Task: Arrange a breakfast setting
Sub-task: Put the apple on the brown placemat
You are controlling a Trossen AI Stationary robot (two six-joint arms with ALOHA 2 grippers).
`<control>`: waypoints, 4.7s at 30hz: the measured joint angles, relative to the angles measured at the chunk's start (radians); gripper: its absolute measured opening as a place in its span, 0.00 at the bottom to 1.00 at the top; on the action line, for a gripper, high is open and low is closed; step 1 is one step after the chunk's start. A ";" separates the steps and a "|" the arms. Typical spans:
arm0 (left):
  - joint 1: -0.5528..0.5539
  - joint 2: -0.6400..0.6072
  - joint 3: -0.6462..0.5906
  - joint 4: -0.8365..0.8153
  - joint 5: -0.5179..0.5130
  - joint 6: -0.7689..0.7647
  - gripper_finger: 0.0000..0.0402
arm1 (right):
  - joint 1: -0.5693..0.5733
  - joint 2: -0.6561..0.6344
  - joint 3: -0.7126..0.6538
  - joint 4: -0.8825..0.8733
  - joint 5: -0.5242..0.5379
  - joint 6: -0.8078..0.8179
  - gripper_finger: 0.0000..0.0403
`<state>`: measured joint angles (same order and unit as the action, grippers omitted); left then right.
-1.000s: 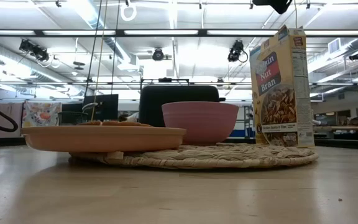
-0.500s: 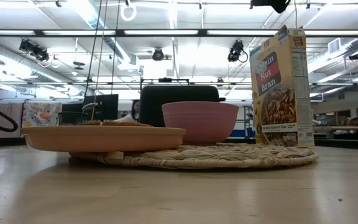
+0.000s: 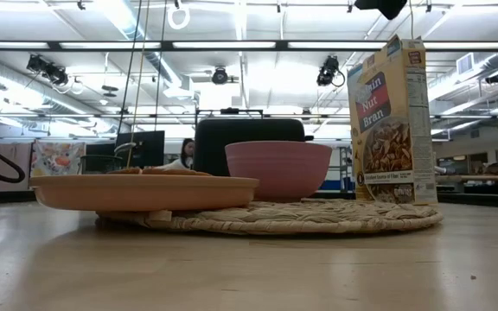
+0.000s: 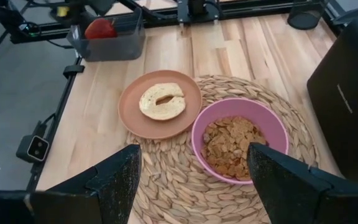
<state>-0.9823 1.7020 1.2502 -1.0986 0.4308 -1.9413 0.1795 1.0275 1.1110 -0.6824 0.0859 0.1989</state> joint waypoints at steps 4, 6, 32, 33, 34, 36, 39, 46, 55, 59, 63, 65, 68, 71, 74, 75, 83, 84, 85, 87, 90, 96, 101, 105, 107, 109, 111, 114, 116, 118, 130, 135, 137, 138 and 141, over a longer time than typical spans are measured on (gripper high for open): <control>-0.007 0.001 -0.070 -0.003 0.060 0.159 0.88 | 0.000 0.000 0.000 -0.011 -0.001 0.004 0.73; 0.000 0.000 -0.091 -0.005 0.068 0.232 0.88 | 0.000 0.000 0.000 -0.020 -0.006 0.007 0.73; 0.093 -0.160 -0.136 -0.019 -0.109 0.101 0.88 | 0.000 0.000 0.000 -0.027 -0.005 0.025 0.73; 0.089 -0.160 -0.143 -0.008 -0.123 0.110 0.88 | 0.000 0.000 0.000 -0.027 -0.005 0.021 0.73; 0.086 -0.160 -0.151 -0.004 -0.132 0.120 0.88 | 0.000 0.000 0.000 -0.026 -0.005 0.017 0.73; 0.086 -0.160 -0.176 0.001 -0.140 0.148 0.88 | 0.000 0.000 0.000 -0.026 -0.004 0.017 0.73; 0.088 -0.160 -0.227 0.041 -0.140 0.193 0.88 | 0.000 0.000 0.000 -0.026 -0.004 0.018 0.73; 0.081 -0.164 -0.363 0.249 -0.114 0.201 0.88 | 0.000 0.000 0.000 -0.030 -0.026 0.078 0.73; 0.081 -0.164 -0.401 0.240 -0.170 0.251 0.88 | 0.000 0.000 0.000 -0.030 -0.016 0.096 0.73; 0.081 -0.164 -0.403 0.253 -0.176 0.271 0.88 | 0.000 0.000 0.000 -0.030 0.025 0.095 0.73; 0.072 -0.162 -0.403 0.257 -0.184 0.270 0.88 | 0.000 0.000 0.000 -0.030 0.052 0.094 0.73; 0.072 -0.162 -0.404 0.258 -0.190 0.271 0.88 | -0.006 0.000 0.000 -0.030 0.052 0.094 0.73; 0.067 -0.162 -0.404 0.263 -0.197 0.303 0.87 | -0.015 0.000 0.000 -0.030 0.044 0.094 0.73; 0.068 -0.162 -0.404 0.262 -0.197 0.308 0.82 | -0.024 0.000 0.000 -0.030 0.043 0.094 0.73; 0.068 -0.162 -0.404 0.260 -0.198 0.309 0.82 | -0.029 0.000 0.000 -0.030 0.040 0.095 0.73; 0.068 -0.163 -0.404 0.259 -0.198 0.310 0.83 | -0.032 0.000 0.000 -0.030 0.033 0.095 0.73; 0.070 -0.144 -0.413 0.252 -0.286 0.317 0.95 | -0.034 0.000 0.000 -0.030 0.025 0.095 0.73; 0.069 -0.142 -0.413 0.256 -0.292 0.330 0.95 | -0.034 0.000 0.000 -0.030 0.025 0.095 0.73; 0.069 -0.143 -0.411 0.257 -0.285 0.337 0.94 | -0.034 0.000 0.000 -0.030 0.024 0.094 0.73; 0.071 -0.144 -0.412 0.244 -0.278 0.351 0.94 | -0.034 0.000 0.000 -0.030 0.020 0.094 0.73; 0.070 -0.145 -0.412 0.238 -0.269 0.357 0.94 | -0.037 0.000 0.000 -0.029 0.017 0.083 0.73; 0.068 -0.147 -0.410 0.236 -0.261 0.353 0.87 | -0.047 0.000 0.000 -0.027 0.017 0.073 0.73; 0.058 -0.177 -0.403 0.231 -0.260 0.304 0.72 | -0.047 0.000 0.000 -0.026 0.004 0.062 0.73; 0.028 -0.228 -0.342 0.171 -0.297 0.250 0.71 | -0.047 0.000 0.000 -0.025 -0.009 0.059 0.73; 0.011 -0.248 -0.288 0.100 -0.322 0.226 0.71 | -0.047 0.000 0.000 -0.023 -0.009 0.046 0.73; -0.005 -0.271 -0.223 0.020 -0.351 0.207 0.71 | -0.047 0.000 0.000 -0.009 -0.009 0.026 0.73; -0.017 -0.291 -0.138 -0.055 -0.393 0.187 0.71 | -0.047 0.000 0.000 0.015 -0.010 0.010 0.73; -0.020 -0.308 0.017 -0.200 -0.577 0.135 0.71 | -0.047 0.003 0.000 0.085 0.006 0.014 0.73; -0.018 -0.310 0.113 -0.300 -0.793 0.086 0.71 | -0.047 0.017 0.000 0.163 0.022 0.033 0.73; -0.001 -0.311 0.170 -0.387 -1.017 0.062 0.71 | -0.043 0.043 0.000 0.238 0.023 0.036 0.73; 0.422 -0.309 0.098 -0.218 -1.625 0.541 0.71 | -0.050 0.344 0.262 0.330 0.069 -0.066 0.72; 0.524 -0.309 0.061 -0.007 -1.724 0.772 0.71 | -0.079 0.441 0.294 0.544 0.155 -0.087 0.69; 0.548 -0.309 0.045 0.062 -1.750 0.838 0.71 | -0.090 0.469 0.294 0.659 0.157 -0.106 0.68; 0.559 -0.309 0.041 0.088 -1.759 0.857 0.71 | -0.096 0.483 0.294 0.717 0.156 -0.110 0.67; 0.580 -0.309 0.032 0.129 -1.770 0.888 0.71 | -0.112 0.522 0.295 0.843 0.156 -0.128 0.63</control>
<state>-0.4027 1.3933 1.2817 -0.9698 -1.3396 -1.0537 0.0676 1.5493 1.4059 0.1605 0.2418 0.0714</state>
